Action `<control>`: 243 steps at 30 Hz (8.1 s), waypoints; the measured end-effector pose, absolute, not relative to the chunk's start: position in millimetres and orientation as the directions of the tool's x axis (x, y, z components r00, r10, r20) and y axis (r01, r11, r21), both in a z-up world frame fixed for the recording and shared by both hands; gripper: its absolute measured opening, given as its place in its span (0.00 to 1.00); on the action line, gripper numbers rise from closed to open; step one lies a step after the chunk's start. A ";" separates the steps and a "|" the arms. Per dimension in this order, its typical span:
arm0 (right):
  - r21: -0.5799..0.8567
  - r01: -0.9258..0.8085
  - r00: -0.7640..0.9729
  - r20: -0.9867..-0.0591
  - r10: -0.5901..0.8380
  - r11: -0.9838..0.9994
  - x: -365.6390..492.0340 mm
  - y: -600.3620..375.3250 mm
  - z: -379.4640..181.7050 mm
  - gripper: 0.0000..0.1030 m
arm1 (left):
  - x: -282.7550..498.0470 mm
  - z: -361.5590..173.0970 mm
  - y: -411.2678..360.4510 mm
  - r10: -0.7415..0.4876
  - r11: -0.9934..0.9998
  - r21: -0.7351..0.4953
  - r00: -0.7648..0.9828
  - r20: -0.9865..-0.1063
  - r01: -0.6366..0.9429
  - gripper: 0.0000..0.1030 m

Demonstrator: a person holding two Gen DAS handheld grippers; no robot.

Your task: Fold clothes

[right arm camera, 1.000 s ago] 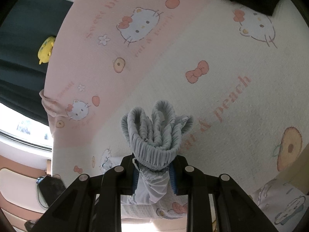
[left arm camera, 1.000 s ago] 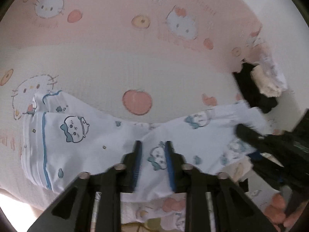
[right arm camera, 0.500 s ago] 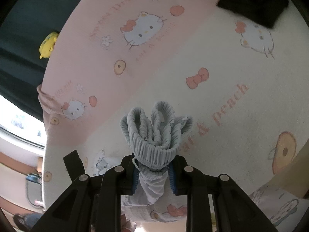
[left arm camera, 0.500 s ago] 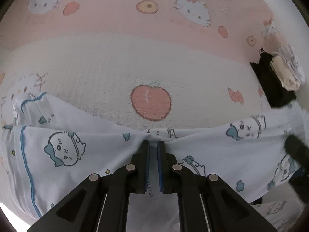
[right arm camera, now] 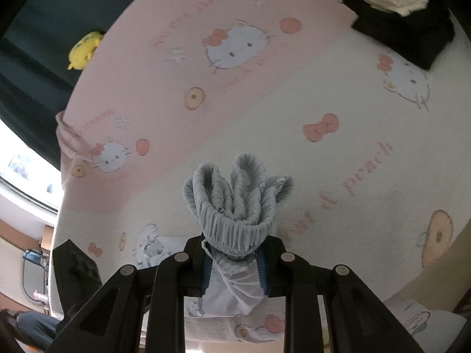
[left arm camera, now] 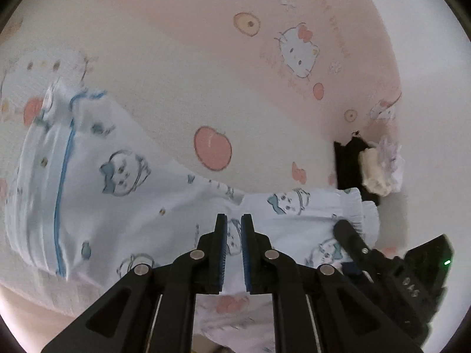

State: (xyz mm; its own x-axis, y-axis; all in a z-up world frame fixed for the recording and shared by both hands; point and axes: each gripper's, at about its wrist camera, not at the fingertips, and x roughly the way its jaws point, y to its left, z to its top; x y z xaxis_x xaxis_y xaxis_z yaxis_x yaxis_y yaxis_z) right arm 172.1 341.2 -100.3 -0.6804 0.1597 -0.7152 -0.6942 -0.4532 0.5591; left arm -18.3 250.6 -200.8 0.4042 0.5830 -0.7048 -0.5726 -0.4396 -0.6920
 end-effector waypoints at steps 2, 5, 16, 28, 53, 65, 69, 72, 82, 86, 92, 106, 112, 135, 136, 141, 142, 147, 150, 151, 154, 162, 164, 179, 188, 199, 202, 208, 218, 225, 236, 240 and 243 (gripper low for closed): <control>0.540 -0.682 -0.680 -0.717 0.154 -0.493 161.0 335.0 -97.6 0.24 | -27.3 -209.2 243.9 0.601 -0.462 -0.750 0.454 -0.658 -0.474 0.08; 0.498 -0.658 -0.672 -0.727 0.141 -0.565 141.2 318.8 -96.1 0.24 | -43.2 -218.4 233.9 0.624 -0.485 -0.793 0.490 -0.609 -0.368 0.08; 0.351 -0.617 -0.616 -0.772 0.154 -0.704 97.3 277.0 -107.8 0.24 | -94.5 -213.6 206.2 0.740 -0.450 -0.862 0.443 -0.506 -0.233 0.80; 0.312 -0.541 -0.575 -0.815 0.072 -0.781 57.4 241.7 -135.9 0.25 | -107.0 -202.0 198.4 0.691 -0.492 -0.786 0.381 -0.614 -0.375 0.80; 0.402 -0.526 -0.629 -0.777 0.024 -0.749 90.3 258.6 -119.0 0.71 | -95.4 -175.0 196.1 0.627 -0.505 -0.631 0.251 -0.737 -0.589 0.80; 0.608 -0.615 -0.679 -0.732 -0.054 -0.501 138.7 325.1 -153.3 0.71 | -62.1 -181.1 214.2 0.553 -0.487 -0.474 0.161 -0.818 -0.734 0.80; 0.679 -0.592 -0.713 -0.692 -0.110 -0.434 145.0 331.1 -171.1 0.71 | -50.8 -182.6 220.4 0.519 -0.479 -0.382 0.097 -0.850 -0.790 0.80; 0.680 -0.600 -0.707 -0.697 -0.118 -0.421 144.6 331.2 -182.5 0.69 | -45.1 -183.7 223.8 0.511 -0.467 -0.368 0.094 -0.854 -0.804 0.80; 0.632 -0.561 -0.701 -0.706 -0.101 -0.535 122.3 314.1 -179.5 0.50 | -32.7 -192.2 235.2 0.496 -0.454 -0.296 0.038 -0.868 -0.840 0.80; 0.638 -0.554 -0.703 -0.703 -0.111 -0.535 116.5 313.9 -184.0 0.23 | -26.5 -194.0 234.4 0.516 -0.444 -0.236 -0.032 -0.856 -0.865 0.64; 0.608 -0.574 -0.667 -0.735 -0.118 -0.548 103.7 314.6 -187.0 0.23 | -26.2 -199.9 232.2 0.511 -0.456 -0.177 -0.094 -0.855 -0.872 0.32; 0.611 -0.522 -0.726 -0.684 -0.065 -0.596 103.5 289.0 -148.4 0.23 | -56.3 -148.3 207.1 0.659 -0.413 -0.404 0.038 -0.751 -0.816 0.27; 0.468 -0.522 -0.664 -0.748 -0.004 -0.713 82.0 263.3 -141.9 0.23 | -77.7 -166.2 196.7 0.654 -0.436 -0.478 0.096 -0.750 -0.763 0.27; 0.379 -0.532 -0.579 -0.816 -0.001 -0.757 77.7 277.3 -150.8 0.24 | -112.6 -205.9 179.4 0.612 -0.510 -0.575 0.200 -0.765 -0.640 0.31; 0.396 -0.529 -0.597 -0.802 -0.001 -0.751 83.4 283.2 -147.4 0.28 | -111.0 -200.7 181.5 0.603 -0.505 -0.563 0.199 -0.773 -0.654 0.31; 0.391 -0.554 -0.603 -0.797 0.031 -0.735 98.6 312.2 -145.3 0.36 | -105.0 -185.7 189.2 0.574 -0.507 -0.529 0.191 -0.796 -0.680 0.38; 0.396 -0.552 -0.600 -0.800 0.019 -0.734 99.3 315.3 -147.2 0.37 | -103.9 -185.5 193.2 0.574 -0.507 -0.530 0.193 -0.796 -0.679 0.39; 0.434 -0.515 -0.597 -0.800 -0.054 -0.740 95.6 316.5 -158.1 0.39 | -117.5 -181.5 188.8 0.576 -0.507 -0.522 0.180 -0.797 -0.686 0.46; 0.452 -0.496 -0.604 -0.793 -0.079 -0.741 84.7 311.6 -163.0 0.39 | -121.9 -178.7 185.0 0.565 -0.519 -0.489 0.148 -0.812 -0.701 0.46; 0.455 -0.488 -0.606 -0.791 -0.086 -0.745 81.8 310.6 -164.6 0.39 | -122.6 -177.9 184.7 0.560 -0.522 -0.479 0.140 -0.816 -0.706 0.46; 0.436 -0.475 -0.602 -0.794 -0.079 -0.765 72.8 307.0 -170.7 0.39 | -117.8 -176.1 192.0 0.545 -0.511 -0.459 0.139 -0.827 -0.727 0.46; 0.489 -0.502 -0.608 -0.786 -0.111 -0.713 70.2 315.3 -182.3 0.39 | -102.4 -178.7 215.1 0.480 -0.488 -0.354 0.094 -0.872 -0.798 0.46; 0.503 -0.502 -0.615 -0.779 -0.119 -0.703 70.7 318.6 -184.2 0.39 | -101.5 -184.7 219.1 0.450 -0.506 -0.320 0.071 -0.890 -0.801 0.46; 0.391 -0.520 -0.611 -0.791 0.011 -0.759 65.4 315.0 -187.5 0.12 | -112.4 -205.4 229.8 0.486 -0.529 -0.300 0.007 -0.874 -0.794 0.22; 0.388 -0.534 -0.611 -0.792 0.025 -0.751 68.4 319.9 -183.9 0.13 | -141.9 -228.0 228.5 0.492 -0.550 -0.421 0.127 -0.861 -0.722 0.25; 0.563 -0.563 -0.659 -0.748 -0.083 -0.606 117.1 320.4 -166.5 0.31 | -140.8 -204.3 181.3 0.597 -0.562 -0.606 0.231 -0.768 -0.563 0.47; 0.593 -0.561 -0.665 -0.738 -0.113 -0.577 131.2 316.9 -162.2 0.31 | -144.0 -201.6 171.2 0.600 -0.579 -0.611 0.225 -0.768 -0.540 0.47; 0.597 -0.549 -0.622 -0.759 -0.192 -0.585 138.9 301.8 -174.7 0.43 | -139.1 -193.1 169.6 0.596 -0.583 -0.596 0.209 -0.776 -0.552 0.47; 0.621 -0.537 -0.615 -0.751 -0.240 -0.571 143.6 297.8 -183.0 0.43 | -136.6 -186.6 156.9 0.566 -0.593 -0.579 0.223 -0.794 -0.559 0.47; 0.602 -0.521 -0.613 -0.757 -0.225 -0.605 136.1 290.9 -180.3 0.43 | -122.2 -176.3 157.1 0.561 -0.546 -0.537 0.196 -0.804 -0.643 0.54; 0.567 -0.508 -0.584 -0.780 -0.225 -0.648 125.7 280.7 -184.4 0.43 | -130.3 -208.9 163.3 0.569 -0.602 -0.555 0.180 -0.803 -0.574 0.55; 0.562 -0.494 -0.595 -0.775 -0.213 -0.663 125.9 280.2 -181.7 0.43 | -133.1 -209.0 161.7 0.576 -0.580 -0.560 0.188 -0.796 -0.591 0.41; 0.526 -0.488 -0.585 -0.789 -0.187 -0.697 126.7 278.9 -179.7 0.42 | -133.6 -201.9 162.3 0.558 -0.564 -0.496 0.138 -0.818 -0.660 0.36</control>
